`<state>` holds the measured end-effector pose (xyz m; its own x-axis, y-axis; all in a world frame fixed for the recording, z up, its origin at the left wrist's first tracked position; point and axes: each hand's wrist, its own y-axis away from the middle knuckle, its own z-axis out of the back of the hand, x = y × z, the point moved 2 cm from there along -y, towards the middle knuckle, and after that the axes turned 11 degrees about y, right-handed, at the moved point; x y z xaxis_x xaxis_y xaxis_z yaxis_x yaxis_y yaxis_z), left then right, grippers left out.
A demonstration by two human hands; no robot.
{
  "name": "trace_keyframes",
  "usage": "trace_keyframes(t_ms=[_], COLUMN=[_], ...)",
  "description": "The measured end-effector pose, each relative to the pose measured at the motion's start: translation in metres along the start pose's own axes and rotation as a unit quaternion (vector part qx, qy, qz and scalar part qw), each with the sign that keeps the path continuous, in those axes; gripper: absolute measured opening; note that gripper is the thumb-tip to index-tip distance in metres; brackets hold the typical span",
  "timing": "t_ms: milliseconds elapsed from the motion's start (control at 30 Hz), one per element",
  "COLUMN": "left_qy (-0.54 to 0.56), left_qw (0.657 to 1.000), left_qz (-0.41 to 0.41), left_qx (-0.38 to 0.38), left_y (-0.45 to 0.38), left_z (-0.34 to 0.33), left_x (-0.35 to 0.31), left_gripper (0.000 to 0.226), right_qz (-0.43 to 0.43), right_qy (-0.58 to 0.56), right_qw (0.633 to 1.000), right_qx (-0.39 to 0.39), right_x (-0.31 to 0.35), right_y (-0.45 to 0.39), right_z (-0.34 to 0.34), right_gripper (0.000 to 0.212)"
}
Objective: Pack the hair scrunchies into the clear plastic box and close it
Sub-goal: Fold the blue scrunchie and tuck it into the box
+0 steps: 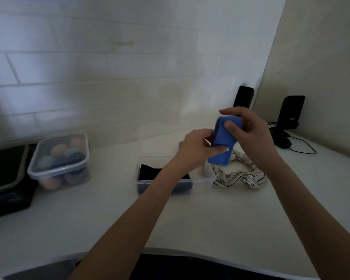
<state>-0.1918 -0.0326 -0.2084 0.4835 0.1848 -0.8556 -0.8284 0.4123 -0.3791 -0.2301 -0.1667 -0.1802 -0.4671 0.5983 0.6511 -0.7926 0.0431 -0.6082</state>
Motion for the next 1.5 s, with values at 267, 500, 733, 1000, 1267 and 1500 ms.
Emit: trace_keyframes(t_ms=[267,500,733,1000,1267,1500], left_qy=[0.02,0.394,0.431,0.266,0.323,0.493], left_qw=[0.992,0.887,0.872,0.952,0.933,0.829], left_qz=[0.017,0.234,0.217,0.143,0.159,0.26], left_qx=[-0.123,-0.062,-0.081,-0.044,-0.012,0.043], left_y=[0.01,0.024,0.027,0.035,0.037,0.038], left_z=[0.017,0.023,0.031,0.026,0.025,0.01], left_x=[0.005,0.003,0.025,0.019,0.021,0.017], left_gripper=[0.034,0.026,0.02,0.029,0.031,0.018], right_qz=[0.005,0.094,0.067,0.003,-0.073,-0.053], right_qy=[-0.02,0.086,0.13,0.01,-0.092,-0.129], right_qw=[0.998,0.985,0.978,0.997,0.99,0.986], right_qx=[0.067,0.116,0.15,0.079,0.08,0.095], right_x=[0.001,0.009,-0.001,0.004,0.001,0.012], right_y=[0.011,0.021,0.028,0.02,0.025,0.024], right_z=[-0.008,-0.023,-0.04,-0.048,-0.052,-0.05], right_gripper=[0.023,0.032,0.024,0.027,0.012,0.011])
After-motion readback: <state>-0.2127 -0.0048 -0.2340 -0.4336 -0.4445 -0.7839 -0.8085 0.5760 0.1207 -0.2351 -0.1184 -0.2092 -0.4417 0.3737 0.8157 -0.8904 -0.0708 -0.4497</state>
